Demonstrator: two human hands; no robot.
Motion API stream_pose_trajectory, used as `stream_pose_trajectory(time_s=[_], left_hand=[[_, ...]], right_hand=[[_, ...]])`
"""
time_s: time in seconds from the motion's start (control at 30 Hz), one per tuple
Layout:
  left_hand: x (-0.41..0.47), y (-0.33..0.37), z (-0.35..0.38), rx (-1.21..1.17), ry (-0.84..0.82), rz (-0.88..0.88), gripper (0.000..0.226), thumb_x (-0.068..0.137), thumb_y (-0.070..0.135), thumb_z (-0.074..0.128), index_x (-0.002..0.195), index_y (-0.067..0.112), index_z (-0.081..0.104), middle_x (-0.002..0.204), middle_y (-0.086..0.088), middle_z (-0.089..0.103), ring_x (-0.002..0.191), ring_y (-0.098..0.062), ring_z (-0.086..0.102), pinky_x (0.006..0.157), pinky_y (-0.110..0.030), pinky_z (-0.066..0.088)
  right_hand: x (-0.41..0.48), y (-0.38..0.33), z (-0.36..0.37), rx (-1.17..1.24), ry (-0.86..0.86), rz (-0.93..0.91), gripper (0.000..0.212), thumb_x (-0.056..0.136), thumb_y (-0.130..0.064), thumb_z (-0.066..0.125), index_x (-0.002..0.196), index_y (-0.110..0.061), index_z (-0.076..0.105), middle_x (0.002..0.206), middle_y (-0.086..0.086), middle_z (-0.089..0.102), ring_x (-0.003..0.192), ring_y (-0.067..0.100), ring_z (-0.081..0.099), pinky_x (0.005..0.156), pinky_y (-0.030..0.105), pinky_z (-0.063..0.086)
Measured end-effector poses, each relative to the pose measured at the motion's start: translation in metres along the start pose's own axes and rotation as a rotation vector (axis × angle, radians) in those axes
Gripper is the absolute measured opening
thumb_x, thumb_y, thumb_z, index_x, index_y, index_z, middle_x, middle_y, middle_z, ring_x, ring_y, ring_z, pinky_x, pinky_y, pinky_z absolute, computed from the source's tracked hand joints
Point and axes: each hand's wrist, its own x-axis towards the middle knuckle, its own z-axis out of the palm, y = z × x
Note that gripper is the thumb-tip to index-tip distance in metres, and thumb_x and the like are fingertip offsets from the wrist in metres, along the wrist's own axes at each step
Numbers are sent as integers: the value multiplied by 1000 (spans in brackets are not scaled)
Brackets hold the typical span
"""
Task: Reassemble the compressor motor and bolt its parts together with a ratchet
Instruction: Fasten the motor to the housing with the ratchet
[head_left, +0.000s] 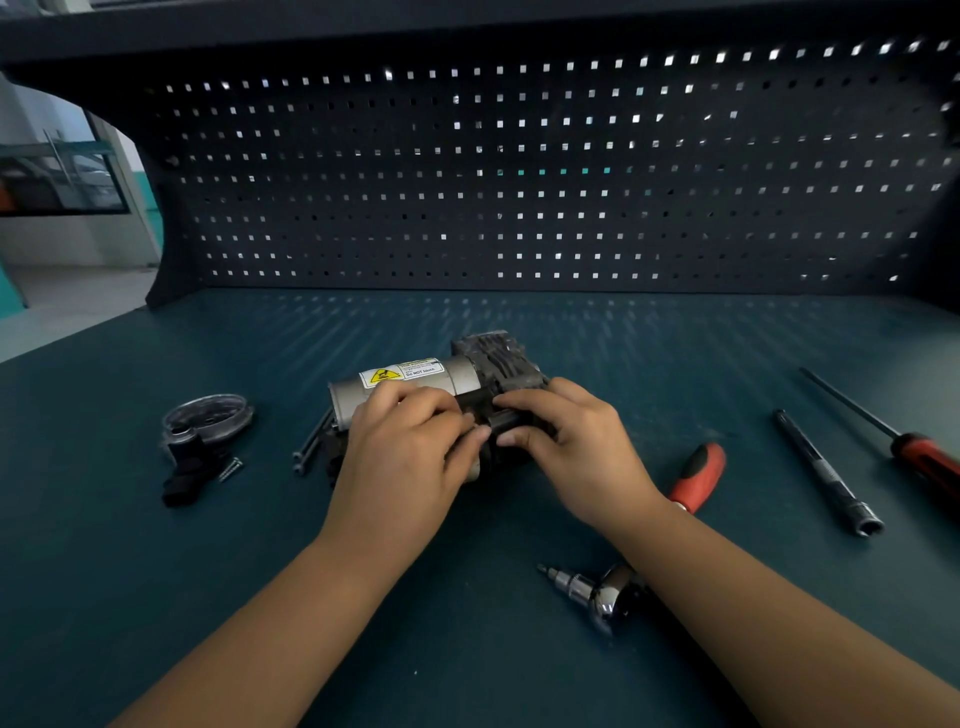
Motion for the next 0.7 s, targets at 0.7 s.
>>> stream_pose_trajectory(time_s=[0.7], left_hand=[[1, 0, 2, -11, -11, -18, 15, 72, 17, 80, 78, 8, 69, 81, -2, 65, 82, -27, 57, 78, -30, 40]], right_hand=[[0, 1, 1, -14, 8, -10, 30, 81, -12, 73, 111, -10, 70, 92, -7, 54, 91, 15, 58, 79, 20, 44]])
